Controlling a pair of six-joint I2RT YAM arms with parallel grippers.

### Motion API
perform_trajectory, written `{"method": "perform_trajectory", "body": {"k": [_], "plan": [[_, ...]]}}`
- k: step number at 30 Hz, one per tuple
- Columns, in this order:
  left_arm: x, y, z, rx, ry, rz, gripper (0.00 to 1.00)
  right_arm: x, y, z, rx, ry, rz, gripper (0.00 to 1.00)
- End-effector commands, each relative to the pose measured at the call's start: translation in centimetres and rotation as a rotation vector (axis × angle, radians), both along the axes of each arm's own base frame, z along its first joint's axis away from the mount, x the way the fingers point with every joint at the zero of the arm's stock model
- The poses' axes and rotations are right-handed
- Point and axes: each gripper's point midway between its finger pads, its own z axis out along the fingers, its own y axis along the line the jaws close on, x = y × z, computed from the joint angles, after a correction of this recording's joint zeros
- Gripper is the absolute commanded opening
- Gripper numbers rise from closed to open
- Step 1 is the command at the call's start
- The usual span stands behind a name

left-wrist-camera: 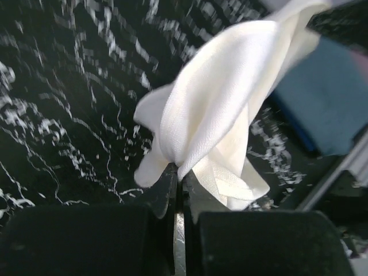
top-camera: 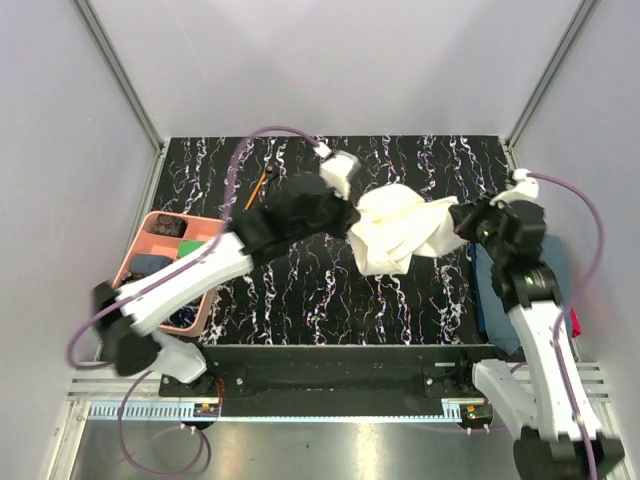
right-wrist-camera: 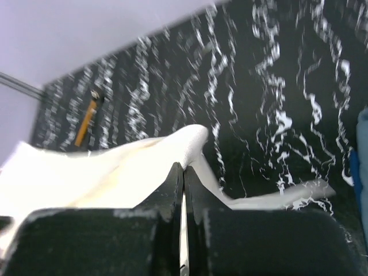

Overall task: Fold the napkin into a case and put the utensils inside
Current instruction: Pick up the crumpled napkin from the center of the board.

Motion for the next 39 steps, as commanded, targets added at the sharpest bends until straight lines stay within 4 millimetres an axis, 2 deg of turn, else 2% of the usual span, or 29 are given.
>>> {"method": "perform_trajectory", "body": {"k": [1,2,3,4,5,6,7,9,10,11,12,13,16,17,20,21,22,23,24,26,27,30,34,35,37,38,39], "plan": [[-4.1,2.9,10.0,-0.188,-0.178,-0.121,0.0,-5.0,-0.8,6.3,-0.012,-0.149,-0.02,0.0],[-4.8,3.4,10.7,-0.206,-0.188,-0.135,0.0,-6.1,-0.8,8.0,-0.005,-0.184,-0.017,0.0],[-5.5,3.8,10.6,-0.218,-0.183,-0.145,0.0,-7.4,-0.1,8.2,0.005,-0.176,0.02,0.0],[-6.5,5.2,12.5,-0.275,-0.199,-0.13,0.0,-9.0,0.1,9.4,0.011,-0.218,0.038,0.0],[-6.8,5.7,12.5,-0.292,-0.191,-0.117,0.0,-10.1,0.3,10.3,0.019,-0.245,0.055,0.0],[-7.2,6.3,11.7,-0.297,-0.179,-0.107,0.0,-11.6,0.5,10.3,0.025,-0.248,0.07,0.0],[-7.9,7.2,12.4,-0.344,-0.18,-0.088,0.0,-12.2,0.4,10.2,0.029,-0.244,0.063,0.0],[-7.6,8.4,11.7,-0.363,-0.164,-0.014,0.0,-13.0,-0.1,9.4,0.036,-0.217,0.03,0.0],[-7.4,8.7,9.9,-0.356,-0.117,0.03,0.0,-12.9,-0.3,8.8,0.033,-0.204,0.019,0.0],[-7.2,9.4,9.4,-0.362,-0.1,0.08,0.0,-12.4,-0.4,7.8,0.031,-0.185,0.006,0.0],[-6.1,10.3,8.5,-0.353,-0.093,0.173,0.0,-11.8,-0.9,7.0,0.025,-0.166,-0.021,0.0],[-5.6,10.6,6.6,-0.341,-0.052,0.227,0.0,-11.3,-1.0,6.3,0.024,-0.149,-0.031,0.0],[-3.6,11.3,3.7,-0.276,-0.002,0.36,0.0,-9.1,-0.4,3.9,0.048,-0.074,-0.014,0.0],[-2.3,11.2,2.0,-0.223,0.02,0.401,0.0,-8.4,0.1,3.2,0.063,-0.064,0.008,0.0],[-0.2,11.0,0.1,-0.168,0.079,0.434,0.06,-6.8,0.3,0.8,0.066,0.006,0.009,0.0],[0.7,10.4,-1.6,-0.127,0.118,0.426,0.22,-6.2,0.3,-0.1,0.063,0.039,0.01,0.0],[1.3,10.3,-2.8,-0.104,0.156,0.422,0.31,-5.9,0.4,-0.8,0.058,0.06,0.014,0.0],[2.3,10.4,-2.9,-0.118,0.192,0.409,0.42,-5.7,0.6,-1.5,0.062,0.076,0.025,0.0],[2.8,10.3,-4.4,-0.089,0.229,0.405,0.64,-5.3,0.8,-2.4,0.063,0.104,0.031,0.0],[2.9,10.0,-5.0,-0.086,0.256,0.371,0.78,-5.0,0.9,-3.6,0.07,0.133,0.032,0.0],[2.7,9.8,-5.2,-0.077,0.257,0.343,0.82,-4.8,0.9,-4.2,0.071,0.153,0.032,0.0],[1.0,7.6,-5.9,-0.092,0.292,0.204,0.84,-4.7,0.9,-5.1,0.068,0.165,0.032,0.0],[-1.0,4.7,-7.0,-0.087,0.322,0.102,0.78,-4.8,0.6,-5.8,0.05,0.162,0.026,0.0],[-2.0,3.4,-7.6,-0.083,0.343,0.065,0.77,-4.8,0.6,-5.7,0.048,0.158,0.028,0.0],[-2.1,1.6,-7.8,-0.11,0.365,0.048,0.76,-4.9,0.7,-5.6,0.045,0.153,0.035,0.0],[-2.1,0.7,-9.2,-0.09,0.4,0.049,0.75,-4.9,0.7,-5.7,0.046,0.153,0.038,0.0],[-1.8,0.2,-9.5,-0.1,0.425,0.069,0.75,-4.9,0.7,-5.6,0.045,0.148,0.039,0.0]]}}
